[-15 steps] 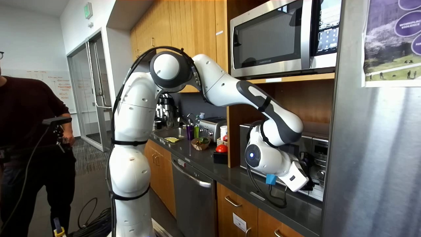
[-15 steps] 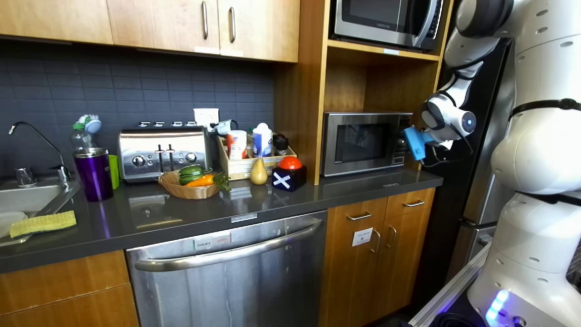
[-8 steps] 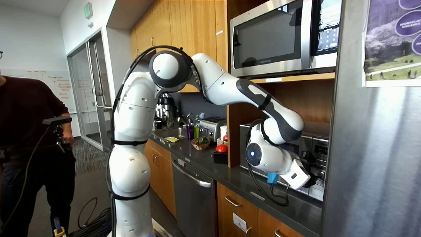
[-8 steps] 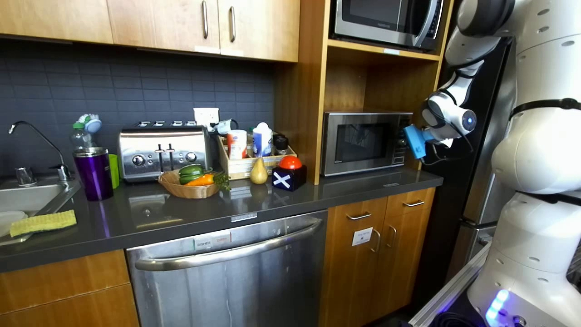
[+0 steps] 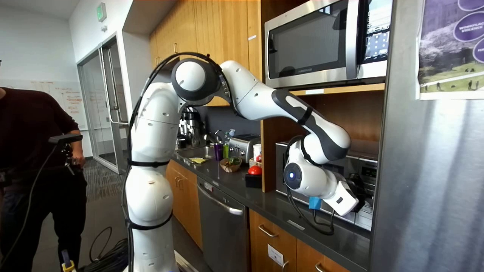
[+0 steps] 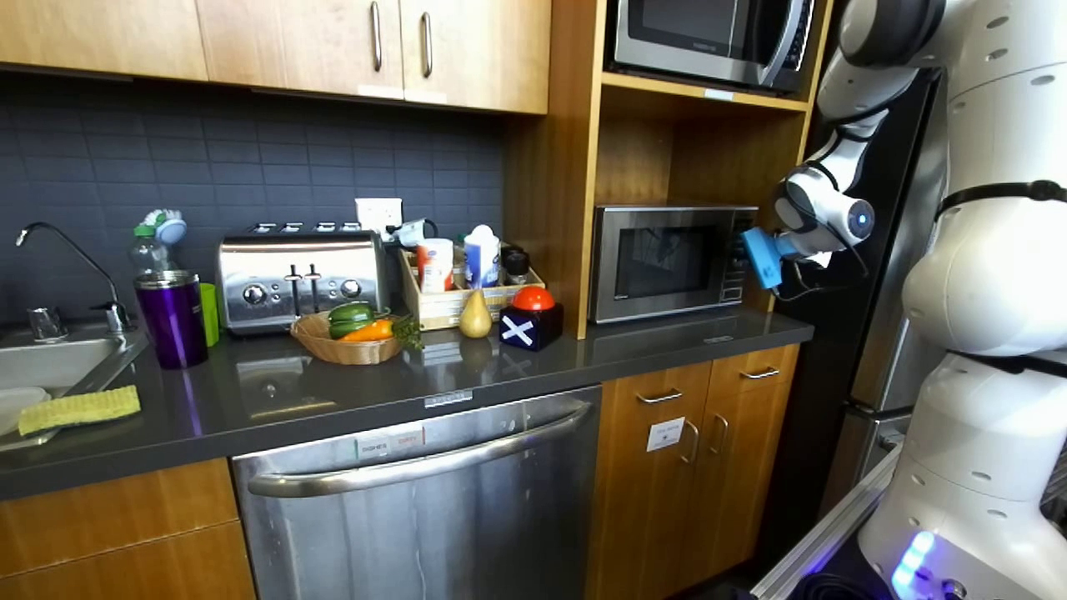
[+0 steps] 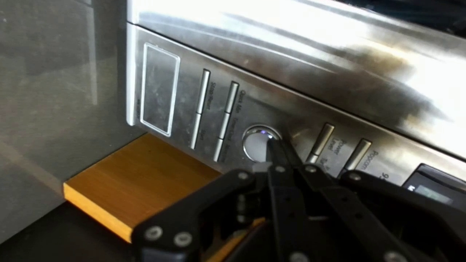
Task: Press a button on the right side of the microwave.
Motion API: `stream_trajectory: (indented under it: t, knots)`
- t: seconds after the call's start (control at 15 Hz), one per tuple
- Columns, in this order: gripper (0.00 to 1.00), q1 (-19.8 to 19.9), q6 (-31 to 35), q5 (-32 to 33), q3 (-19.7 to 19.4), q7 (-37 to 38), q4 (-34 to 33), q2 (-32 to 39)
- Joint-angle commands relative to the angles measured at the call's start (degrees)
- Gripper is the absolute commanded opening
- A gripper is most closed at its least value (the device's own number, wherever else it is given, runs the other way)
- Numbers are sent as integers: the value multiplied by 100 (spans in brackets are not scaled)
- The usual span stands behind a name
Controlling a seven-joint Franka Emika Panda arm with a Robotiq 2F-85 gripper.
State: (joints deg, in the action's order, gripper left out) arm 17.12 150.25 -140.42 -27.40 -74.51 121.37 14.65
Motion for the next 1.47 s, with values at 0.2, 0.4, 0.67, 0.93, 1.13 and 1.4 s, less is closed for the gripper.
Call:
stream_trajectory:
  t: [0.2,0.4,0.67,0.93,1.13,1.4]
  knots:
    - [0,57,-60,-66,-33,41,-12,38]
    - [0,67,61,78,-5,265,37,31]
    - [0,26,433,350,-45,299,204,-152]
    - [0,-15,795,753,-40,502,340,-345]
    - [0,-45,1183,1317,49,938,487,-498]
    - [0,-111,1429,2379,291,1764,1032,-739]
